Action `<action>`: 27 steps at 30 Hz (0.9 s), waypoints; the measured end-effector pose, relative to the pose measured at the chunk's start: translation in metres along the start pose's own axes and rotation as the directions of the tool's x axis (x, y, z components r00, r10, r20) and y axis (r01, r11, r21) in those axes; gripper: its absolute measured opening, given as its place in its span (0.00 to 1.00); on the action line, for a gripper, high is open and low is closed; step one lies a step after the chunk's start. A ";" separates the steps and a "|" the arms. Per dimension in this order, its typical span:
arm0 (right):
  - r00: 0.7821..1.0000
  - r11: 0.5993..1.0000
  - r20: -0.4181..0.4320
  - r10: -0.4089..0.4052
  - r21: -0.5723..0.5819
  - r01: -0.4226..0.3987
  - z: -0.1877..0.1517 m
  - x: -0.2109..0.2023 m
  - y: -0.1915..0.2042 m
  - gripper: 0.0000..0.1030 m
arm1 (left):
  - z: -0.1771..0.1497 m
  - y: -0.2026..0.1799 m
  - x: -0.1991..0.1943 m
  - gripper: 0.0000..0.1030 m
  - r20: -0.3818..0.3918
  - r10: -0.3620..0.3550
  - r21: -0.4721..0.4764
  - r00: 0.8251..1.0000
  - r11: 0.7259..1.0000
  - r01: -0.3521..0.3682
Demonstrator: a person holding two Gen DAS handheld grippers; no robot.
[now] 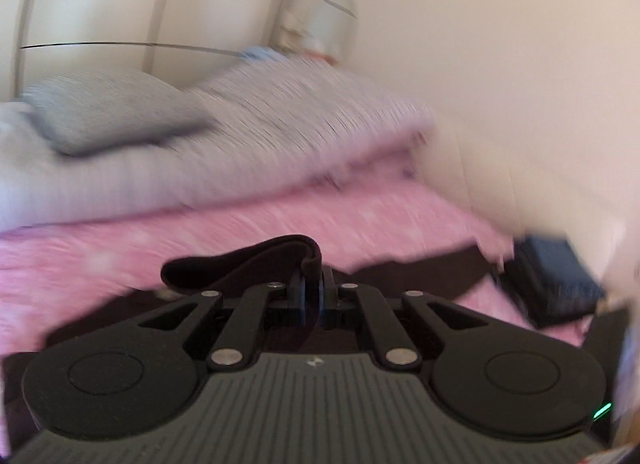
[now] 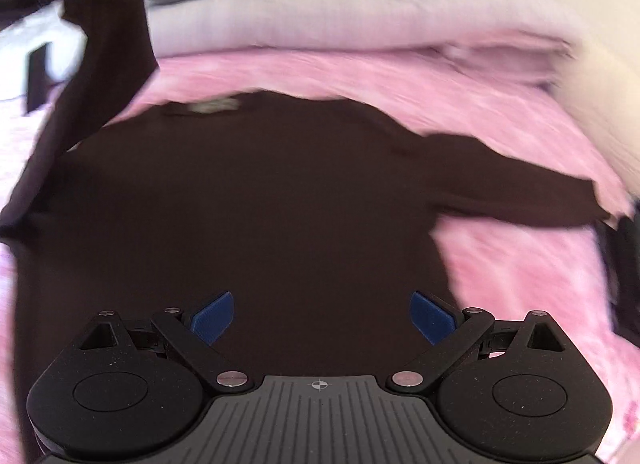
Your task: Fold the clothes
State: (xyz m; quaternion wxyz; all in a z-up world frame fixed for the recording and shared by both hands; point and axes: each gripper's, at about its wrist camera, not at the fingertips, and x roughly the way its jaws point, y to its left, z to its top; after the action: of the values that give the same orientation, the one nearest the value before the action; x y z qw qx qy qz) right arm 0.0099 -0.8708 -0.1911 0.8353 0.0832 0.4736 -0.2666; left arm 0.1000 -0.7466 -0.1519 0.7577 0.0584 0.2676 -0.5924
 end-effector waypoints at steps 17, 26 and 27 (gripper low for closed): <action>0.991 0.989 0.025 0.131 0.064 -0.132 -0.007 -0.008 -0.043 0.95 | -0.086 0.048 -0.054 0.52 -0.198 0.337 0.146 0.920 0.939 -0.313; 0.919 0.899 0.074 0.388 -0.252 -0.359 0.039 0.001 0.075 0.95 | -0.160 0.133 -0.071 0.53 -0.303 0.451 0.284 0.840 0.884 -0.372; 0.914 0.888 0.071 0.398 -0.281 -0.365 0.042 0.003 0.086 0.95 | -0.161 0.141 -0.069 0.48 -0.311 0.417 0.278 0.854 0.899 -0.338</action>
State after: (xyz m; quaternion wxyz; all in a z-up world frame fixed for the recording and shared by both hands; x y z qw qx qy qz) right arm 0.0881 -0.8158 -0.1810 0.9032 0.0467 0.4250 -0.0367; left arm 0.1664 -0.5797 -0.2884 0.7862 0.2989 0.3208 -0.4355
